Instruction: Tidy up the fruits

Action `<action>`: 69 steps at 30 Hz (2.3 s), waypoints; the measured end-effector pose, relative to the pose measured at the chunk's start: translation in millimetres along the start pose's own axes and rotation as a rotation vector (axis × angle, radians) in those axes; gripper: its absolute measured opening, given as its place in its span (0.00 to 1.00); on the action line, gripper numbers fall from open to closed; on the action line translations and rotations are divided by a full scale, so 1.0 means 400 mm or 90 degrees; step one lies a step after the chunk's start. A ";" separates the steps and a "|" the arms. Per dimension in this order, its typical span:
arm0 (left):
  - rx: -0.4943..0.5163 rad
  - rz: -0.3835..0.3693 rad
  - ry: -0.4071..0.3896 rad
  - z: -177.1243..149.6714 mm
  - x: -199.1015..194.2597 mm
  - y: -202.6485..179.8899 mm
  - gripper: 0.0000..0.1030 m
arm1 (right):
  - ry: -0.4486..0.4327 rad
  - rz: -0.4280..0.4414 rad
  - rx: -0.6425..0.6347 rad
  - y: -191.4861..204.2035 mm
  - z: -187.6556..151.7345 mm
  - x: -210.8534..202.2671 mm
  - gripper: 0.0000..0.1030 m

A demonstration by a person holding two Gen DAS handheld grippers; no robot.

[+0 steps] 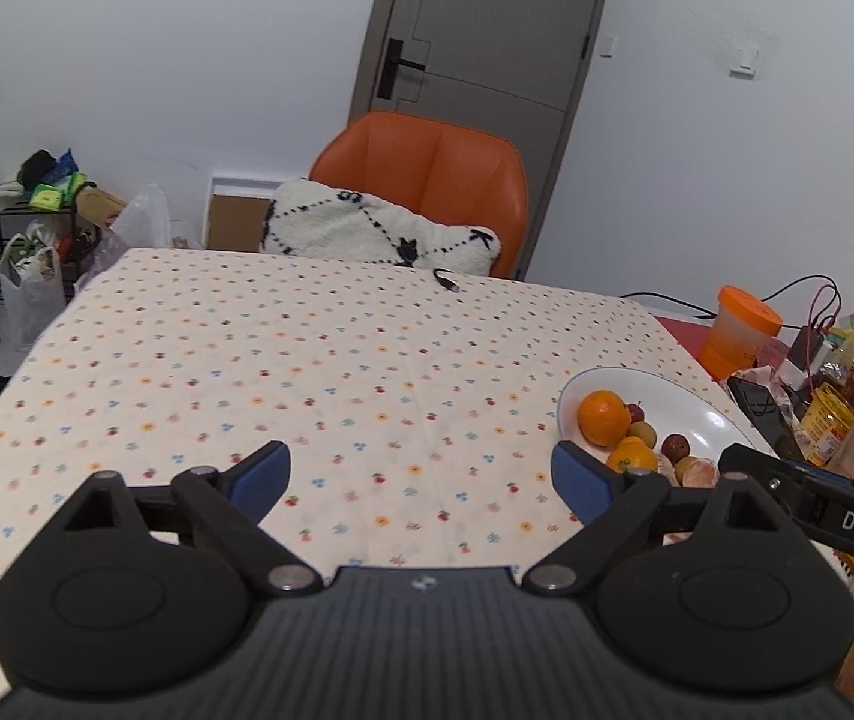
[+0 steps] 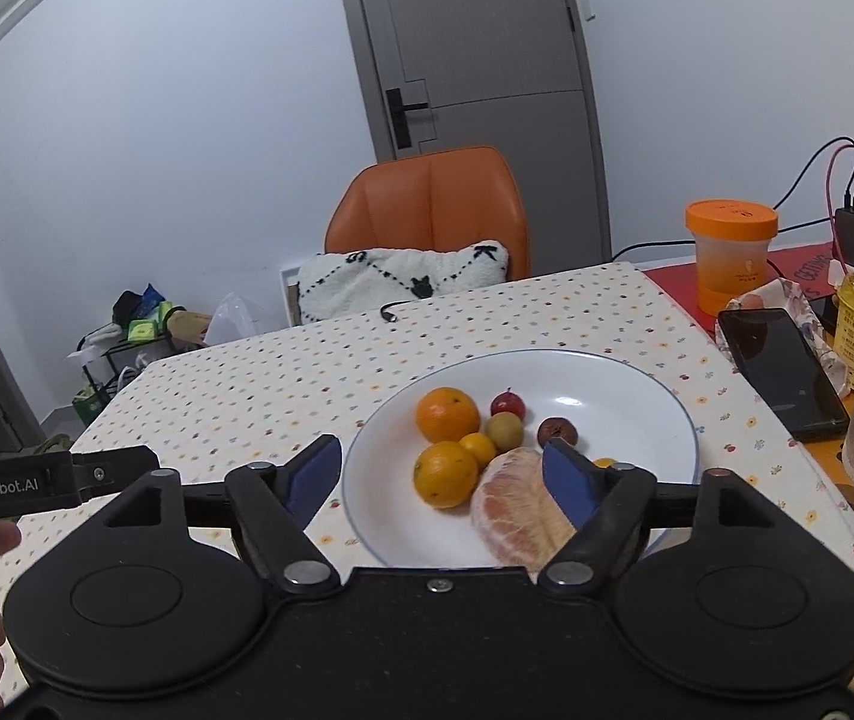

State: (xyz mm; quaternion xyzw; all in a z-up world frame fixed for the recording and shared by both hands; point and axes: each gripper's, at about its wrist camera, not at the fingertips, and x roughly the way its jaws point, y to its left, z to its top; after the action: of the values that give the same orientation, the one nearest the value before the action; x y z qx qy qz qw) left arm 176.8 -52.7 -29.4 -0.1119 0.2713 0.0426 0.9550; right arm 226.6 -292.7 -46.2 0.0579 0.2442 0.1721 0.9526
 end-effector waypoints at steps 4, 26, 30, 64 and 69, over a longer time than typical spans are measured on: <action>-0.010 0.002 -0.015 -0.018 -0.030 0.019 1.00 | -0.002 0.004 -0.011 0.016 -0.014 -0.019 0.81; 0.020 0.015 -0.029 -0.044 -0.200 0.079 1.00 | -0.013 0.027 -0.015 0.103 -0.046 -0.158 1.00; 0.030 0.016 -0.031 -0.044 -0.239 0.089 1.00 | -0.008 0.034 -0.014 0.118 -0.049 -0.188 1.00; 0.113 0.000 -0.004 -0.060 -0.388 0.091 1.00 | 0.018 0.099 -0.041 0.192 -0.064 -0.356 1.00; 0.111 0.002 -0.002 -0.061 -0.386 0.093 1.00 | 0.017 0.096 -0.039 0.188 -0.065 -0.358 1.00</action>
State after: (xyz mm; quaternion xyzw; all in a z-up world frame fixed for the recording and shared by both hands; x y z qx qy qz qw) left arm 27.9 -25.6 25.0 -0.0276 0.2725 0.0206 0.9615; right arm 73.7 -272.8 9.5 0.0448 0.2468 0.2517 0.9347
